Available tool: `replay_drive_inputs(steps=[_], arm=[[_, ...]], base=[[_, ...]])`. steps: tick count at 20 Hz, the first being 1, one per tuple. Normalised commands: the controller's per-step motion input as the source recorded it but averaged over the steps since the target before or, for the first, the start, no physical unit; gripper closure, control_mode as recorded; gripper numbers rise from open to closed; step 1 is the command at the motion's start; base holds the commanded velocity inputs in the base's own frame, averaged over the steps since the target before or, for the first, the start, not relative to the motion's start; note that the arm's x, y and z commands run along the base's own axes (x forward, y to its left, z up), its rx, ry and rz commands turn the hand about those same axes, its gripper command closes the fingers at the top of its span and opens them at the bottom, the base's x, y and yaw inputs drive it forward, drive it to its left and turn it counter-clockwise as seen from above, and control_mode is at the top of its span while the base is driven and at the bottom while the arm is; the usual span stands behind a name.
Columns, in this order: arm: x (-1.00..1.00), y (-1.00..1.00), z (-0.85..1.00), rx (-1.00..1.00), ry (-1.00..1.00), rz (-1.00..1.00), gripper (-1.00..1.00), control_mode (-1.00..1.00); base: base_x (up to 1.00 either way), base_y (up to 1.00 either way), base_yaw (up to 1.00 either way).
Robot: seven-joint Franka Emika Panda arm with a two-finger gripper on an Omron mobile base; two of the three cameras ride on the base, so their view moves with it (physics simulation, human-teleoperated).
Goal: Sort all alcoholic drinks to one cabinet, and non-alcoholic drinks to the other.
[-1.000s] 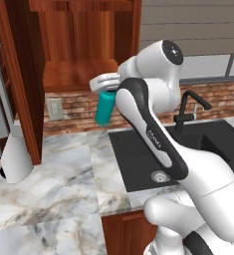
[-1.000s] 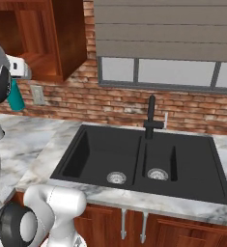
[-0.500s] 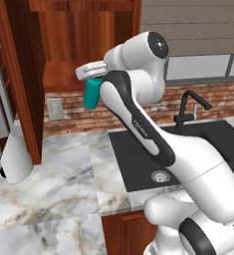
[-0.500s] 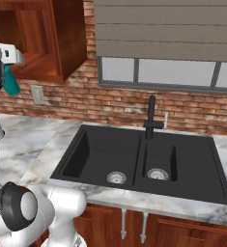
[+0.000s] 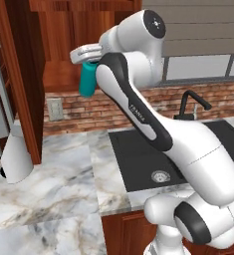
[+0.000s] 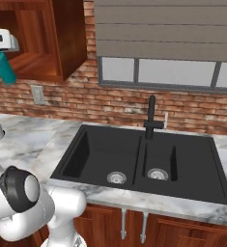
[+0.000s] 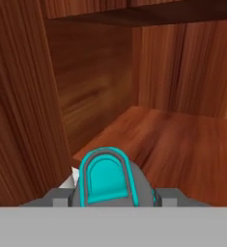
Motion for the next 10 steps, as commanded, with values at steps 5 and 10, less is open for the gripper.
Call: replay_drive_inputs(steps=[5,10], arm=[[0.26,0.0,0.05,0.0,-0.04,0.0,1.0,-1.0],[0.24,0.0,0.0,-0.01,-0.14,0.0,1.0,-1.0]], base=[[0.0,0.0,0.0],[0.0,0.0,0.0]])
